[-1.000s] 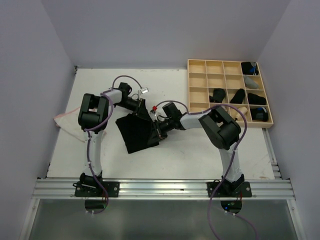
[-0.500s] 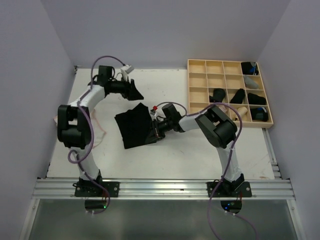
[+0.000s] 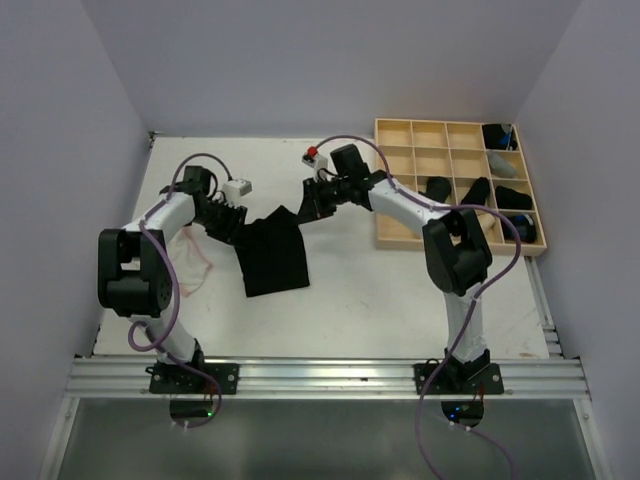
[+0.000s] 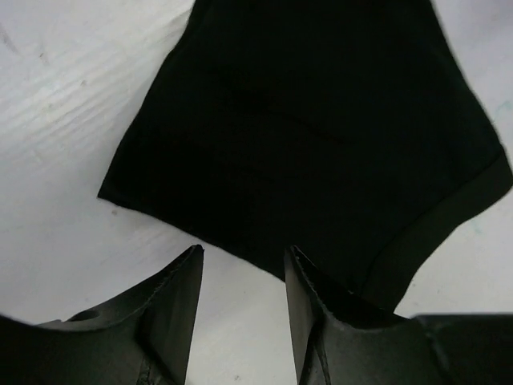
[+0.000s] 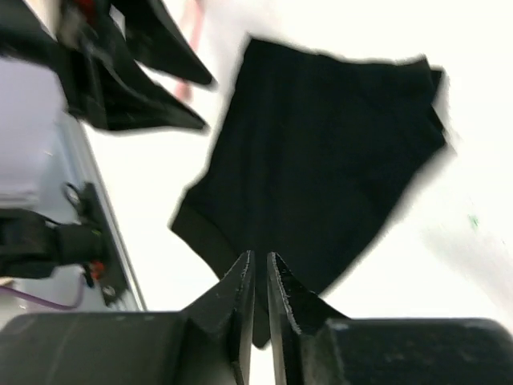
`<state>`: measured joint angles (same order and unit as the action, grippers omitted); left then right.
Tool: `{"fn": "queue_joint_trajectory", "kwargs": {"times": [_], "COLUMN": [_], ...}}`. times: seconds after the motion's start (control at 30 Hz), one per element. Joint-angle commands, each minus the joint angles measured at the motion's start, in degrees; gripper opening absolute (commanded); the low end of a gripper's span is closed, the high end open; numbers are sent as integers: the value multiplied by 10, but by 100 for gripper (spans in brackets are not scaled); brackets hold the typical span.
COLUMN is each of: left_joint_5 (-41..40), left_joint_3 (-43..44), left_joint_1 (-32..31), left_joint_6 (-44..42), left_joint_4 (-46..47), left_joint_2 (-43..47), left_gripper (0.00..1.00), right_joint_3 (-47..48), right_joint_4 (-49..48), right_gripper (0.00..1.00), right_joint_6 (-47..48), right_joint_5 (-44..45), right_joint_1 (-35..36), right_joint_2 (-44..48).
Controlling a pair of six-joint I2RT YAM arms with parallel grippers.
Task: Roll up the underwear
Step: Fold the underwear
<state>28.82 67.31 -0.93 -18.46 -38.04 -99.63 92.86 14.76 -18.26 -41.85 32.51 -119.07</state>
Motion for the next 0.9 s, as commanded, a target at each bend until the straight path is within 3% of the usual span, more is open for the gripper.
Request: {"fn": "queue_joint_trajectory", "kwargs": {"times": [0.0,0.23,0.5,0.63,0.87], "left_joint_5": [-92,-197,-151,-111,-4], "left_joint_3": [7,9,71,145,253], "left_joint_1": [-3,-46,-58,-69,-124], "left_joint_6": [-12,-11,-4,-11,4], "left_joint_4": [-4,24,48,66,71], "left_joint_2": [7,-32,-125,-169,-241], "left_gripper": [48,40,39,42,51], "right_joint_3": [8,0,-101,-188,-228], "right_joint_4": [138,141,98,20,-115], "right_gripper": [15,11,10,9,23], "right_joint_6": [120,178,187,128,14], "right_joint_5": [45,91,103,93,52], "right_joint_1": [14,42,62,93,159], "right_joint_2": [-18,-56,-38,11,72]}}
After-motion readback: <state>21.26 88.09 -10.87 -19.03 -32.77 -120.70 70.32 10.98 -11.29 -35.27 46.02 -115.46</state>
